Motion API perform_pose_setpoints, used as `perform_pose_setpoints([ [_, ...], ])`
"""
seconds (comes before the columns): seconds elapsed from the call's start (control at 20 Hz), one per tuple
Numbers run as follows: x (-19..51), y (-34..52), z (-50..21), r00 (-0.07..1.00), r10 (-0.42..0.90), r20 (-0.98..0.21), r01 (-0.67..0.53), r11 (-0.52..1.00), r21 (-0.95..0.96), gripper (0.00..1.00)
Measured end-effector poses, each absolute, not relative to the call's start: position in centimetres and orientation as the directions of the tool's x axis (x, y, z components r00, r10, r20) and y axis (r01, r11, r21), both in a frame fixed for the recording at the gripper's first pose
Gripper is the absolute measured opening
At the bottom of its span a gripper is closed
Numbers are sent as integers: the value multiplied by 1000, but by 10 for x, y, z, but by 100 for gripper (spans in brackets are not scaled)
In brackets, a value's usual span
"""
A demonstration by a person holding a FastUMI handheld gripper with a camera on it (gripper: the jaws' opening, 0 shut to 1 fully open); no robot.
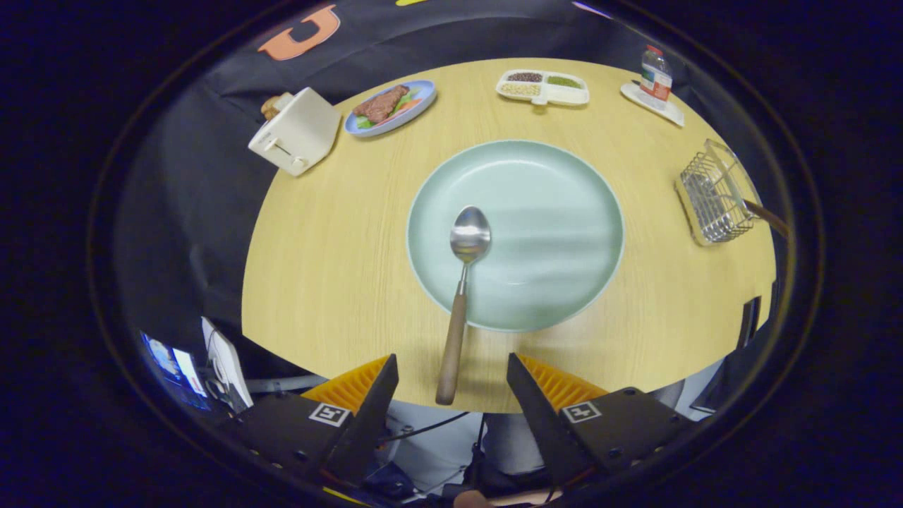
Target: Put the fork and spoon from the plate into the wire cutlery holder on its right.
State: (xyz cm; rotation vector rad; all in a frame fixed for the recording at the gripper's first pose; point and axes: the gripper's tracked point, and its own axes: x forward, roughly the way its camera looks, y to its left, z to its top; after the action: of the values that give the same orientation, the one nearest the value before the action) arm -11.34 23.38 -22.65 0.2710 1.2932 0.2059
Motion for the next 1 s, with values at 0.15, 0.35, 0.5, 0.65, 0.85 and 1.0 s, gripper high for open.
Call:
perform_pose_setpoints([
  [0.15,-103,230,-233,275,273,-922,26,956,291,77],
  [0.35,-98,229,-240,264,253,-931,31,962,271,44],
  [0.5,-95,227,-245,257,231,-939,36,968,248,22],
  [0.65,-95,221,-246,270,209,-940,12,975,220,11],
  [0.85,-88,212,-234,293,203,-934,1,977,212,3],
  [1.0,-87,207,-228,295,219,-930,2,973,230,3],
])
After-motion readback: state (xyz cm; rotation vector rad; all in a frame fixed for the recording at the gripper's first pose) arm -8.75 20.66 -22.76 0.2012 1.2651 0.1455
